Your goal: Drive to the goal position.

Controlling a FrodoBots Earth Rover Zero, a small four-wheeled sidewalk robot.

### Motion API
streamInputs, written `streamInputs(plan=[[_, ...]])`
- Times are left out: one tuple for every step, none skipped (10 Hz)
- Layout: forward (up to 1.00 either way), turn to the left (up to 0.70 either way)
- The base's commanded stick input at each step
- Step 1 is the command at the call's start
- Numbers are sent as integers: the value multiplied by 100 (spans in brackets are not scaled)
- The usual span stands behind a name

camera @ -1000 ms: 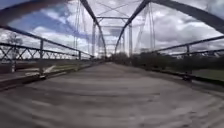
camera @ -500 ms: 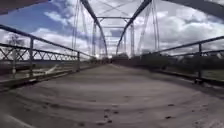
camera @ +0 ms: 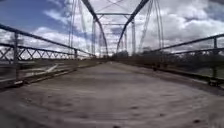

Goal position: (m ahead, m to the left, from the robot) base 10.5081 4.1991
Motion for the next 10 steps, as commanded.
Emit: streamInputs(plan=[[100,0],[100,0],[100,0],[100,0],[100,0],[100,0],[100,0],[100,0],[100,0],[100,0]])
